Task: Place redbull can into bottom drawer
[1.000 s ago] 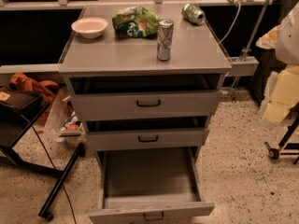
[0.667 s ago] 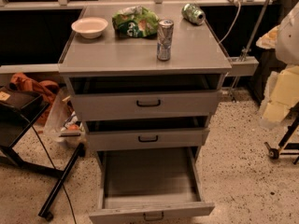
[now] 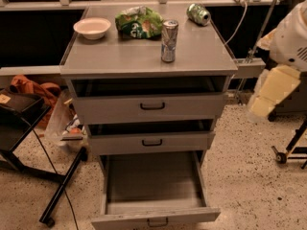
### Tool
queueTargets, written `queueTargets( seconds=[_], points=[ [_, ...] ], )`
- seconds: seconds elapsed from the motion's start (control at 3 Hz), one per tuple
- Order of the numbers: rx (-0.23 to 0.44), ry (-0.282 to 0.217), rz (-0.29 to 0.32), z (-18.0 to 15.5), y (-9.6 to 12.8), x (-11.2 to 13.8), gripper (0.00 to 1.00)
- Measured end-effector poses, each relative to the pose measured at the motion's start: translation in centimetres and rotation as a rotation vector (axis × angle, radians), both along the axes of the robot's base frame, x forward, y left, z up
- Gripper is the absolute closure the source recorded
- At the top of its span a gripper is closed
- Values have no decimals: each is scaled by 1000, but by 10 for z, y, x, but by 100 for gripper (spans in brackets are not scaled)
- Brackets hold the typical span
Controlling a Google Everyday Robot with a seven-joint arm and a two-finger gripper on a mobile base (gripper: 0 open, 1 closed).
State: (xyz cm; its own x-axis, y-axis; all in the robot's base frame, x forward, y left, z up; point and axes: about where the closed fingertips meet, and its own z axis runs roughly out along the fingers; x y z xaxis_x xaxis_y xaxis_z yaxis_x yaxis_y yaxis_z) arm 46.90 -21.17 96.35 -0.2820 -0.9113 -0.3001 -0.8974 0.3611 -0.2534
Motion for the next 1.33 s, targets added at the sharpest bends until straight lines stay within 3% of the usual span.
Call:
queueTargets(
  seconds=[0.33, 0.67, 1.0, 1.33],
  points=[
    [100, -32, -72, -18, 12, 36, 0],
    [231, -76, -178, -32, 20, 76, 0],
    [367, -81, -302, -38, 25, 111, 0],
    [368, -81, -302, -38, 25, 111, 0]
  ],
)
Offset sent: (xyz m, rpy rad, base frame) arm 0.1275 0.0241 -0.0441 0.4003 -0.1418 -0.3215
